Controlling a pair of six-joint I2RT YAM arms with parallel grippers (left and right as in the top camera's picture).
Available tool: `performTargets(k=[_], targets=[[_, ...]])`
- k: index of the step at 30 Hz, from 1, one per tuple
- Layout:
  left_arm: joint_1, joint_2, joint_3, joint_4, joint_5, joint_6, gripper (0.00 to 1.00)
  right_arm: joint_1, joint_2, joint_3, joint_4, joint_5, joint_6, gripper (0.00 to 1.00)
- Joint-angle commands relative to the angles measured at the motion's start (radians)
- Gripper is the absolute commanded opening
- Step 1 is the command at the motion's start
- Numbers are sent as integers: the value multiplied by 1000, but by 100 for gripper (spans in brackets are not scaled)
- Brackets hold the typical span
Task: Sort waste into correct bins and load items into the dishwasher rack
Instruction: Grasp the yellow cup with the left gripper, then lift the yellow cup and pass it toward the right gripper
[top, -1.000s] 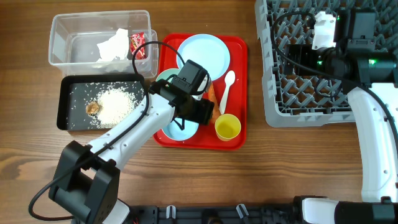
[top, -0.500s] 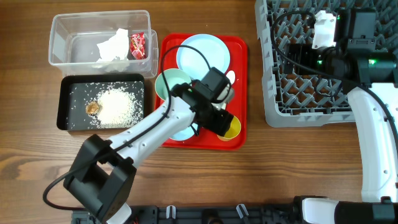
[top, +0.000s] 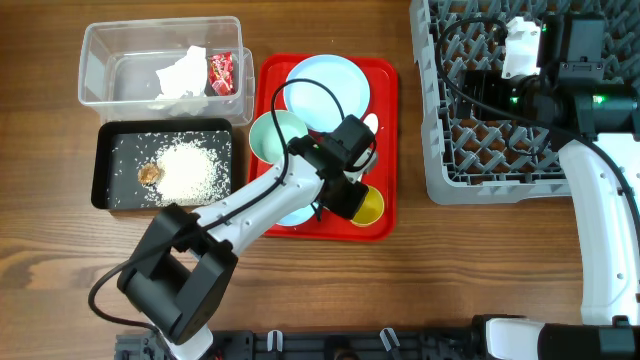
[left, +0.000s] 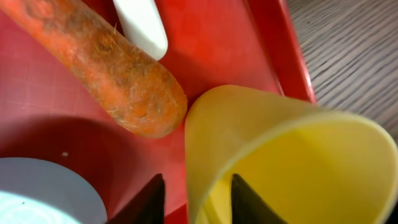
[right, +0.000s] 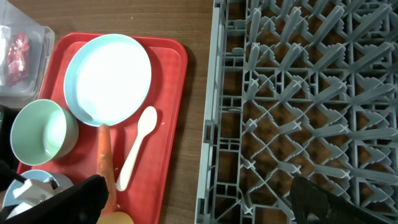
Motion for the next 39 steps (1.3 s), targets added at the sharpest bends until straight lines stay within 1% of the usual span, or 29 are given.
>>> performTargets(k=[1, 2, 4, 6, 9, 11, 14, 16, 18, 20, 24, 26, 27, 32, 36, 39], targets=[[1, 9, 14, 0, -15, 11, 11, 3, 11, 23, 2, -16, 11, 96], [1, 9, 14, 0, -21, 11, 4, 3, 11, 23, 2, -16, 12, 97], [1, 8, 14, 0, -32, 10, 4, 3, 11, 23, 2, -16, 12, 97], [4, 3, 16, 1, -39, -29, 4, 3, 11, 23, 2, -16, 12, 96], [34, -3, 61, -45, 34, -42, 4, 3, 11, 23, 2, -17, 13, 96], [89, -10, 119, -89, 114, -60, 4, 3, 11, 23, 6, -38, 14, 96], [162, -30, 168, -83, 274, -59, 4, 3, 11, 23, 14, -86, 11, 97], [232, -43, 190, -41, 455, -56, 4, 3, 11, 23, 23, -121, 12, 97], [288, -47, 192, 3, 597, -56, 4, 3, 11, 23, 42, -175, 12, 97], [350, -46, 192, 43, 734, -58, 4, 3, 11, 23, 77, -266, 12, 97], [481, -46, 192, 154, 1003, -61, 4, 3, 11, 23, 192, -520, 11, 99], [514, -46, 192, 197, 1070, -61, 4, 3, 11, 23, 231, -594, 11, 99], [548, -46, 192, 246, 1132, -61, 4, 3, 11, 23, 266, -663, 11, 99], [588, -46, 192, 375, 1213, -96, 4, 5, 21, -21, 407, -913, 11, 100], [589, -46, 192, 512, 1227, -199, 4, 6, 58, -62, 515, -1084, 15, 100], [588, -46, 192, 608, 1227, -270, 4, 20, 103, -66, 539, -1139, 14, 100]])
